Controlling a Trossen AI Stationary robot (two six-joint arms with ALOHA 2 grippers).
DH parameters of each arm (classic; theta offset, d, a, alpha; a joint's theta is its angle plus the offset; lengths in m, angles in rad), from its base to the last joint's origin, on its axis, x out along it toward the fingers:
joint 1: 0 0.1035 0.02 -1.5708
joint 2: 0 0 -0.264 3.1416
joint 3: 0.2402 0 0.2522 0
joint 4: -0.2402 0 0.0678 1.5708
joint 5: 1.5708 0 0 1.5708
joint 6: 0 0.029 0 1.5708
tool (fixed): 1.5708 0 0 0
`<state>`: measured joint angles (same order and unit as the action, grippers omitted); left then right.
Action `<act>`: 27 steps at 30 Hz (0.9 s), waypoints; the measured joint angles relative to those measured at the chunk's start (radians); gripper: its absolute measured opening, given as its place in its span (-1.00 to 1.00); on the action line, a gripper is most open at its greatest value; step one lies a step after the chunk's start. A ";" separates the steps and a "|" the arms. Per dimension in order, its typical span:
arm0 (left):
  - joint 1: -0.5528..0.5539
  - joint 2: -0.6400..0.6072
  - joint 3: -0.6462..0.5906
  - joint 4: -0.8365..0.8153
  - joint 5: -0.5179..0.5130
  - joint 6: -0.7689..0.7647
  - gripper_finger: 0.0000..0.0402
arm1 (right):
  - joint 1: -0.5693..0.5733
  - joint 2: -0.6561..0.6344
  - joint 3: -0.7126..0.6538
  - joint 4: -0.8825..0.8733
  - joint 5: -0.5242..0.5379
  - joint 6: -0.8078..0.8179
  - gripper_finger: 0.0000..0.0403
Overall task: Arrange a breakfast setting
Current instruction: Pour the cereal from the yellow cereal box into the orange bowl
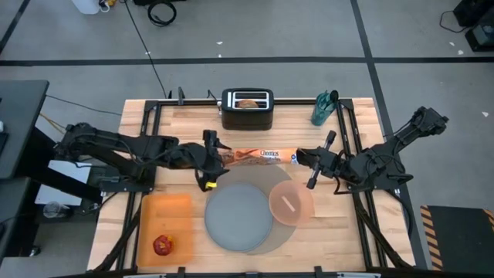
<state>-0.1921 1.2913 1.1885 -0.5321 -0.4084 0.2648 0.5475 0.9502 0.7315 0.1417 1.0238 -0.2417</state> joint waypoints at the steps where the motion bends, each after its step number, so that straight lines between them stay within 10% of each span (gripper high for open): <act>1: 0.000 0.001 0.000 -0.015 -0.014 -0.016 0.69 | -0.001 0.000 0.000 0.000 -0.001 0.000 -0.97; 27: 0.111 0.083 0.000 -0.067 0.046 0.043 0.63 | -0.001 0.001 0.001 0.052 -0.031 -0.031 -0.97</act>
<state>-0.0811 1.3746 1.1885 -0.5995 -0.3622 0.3077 0.5465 0.9508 0.7322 0.1934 0.9928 -0.2726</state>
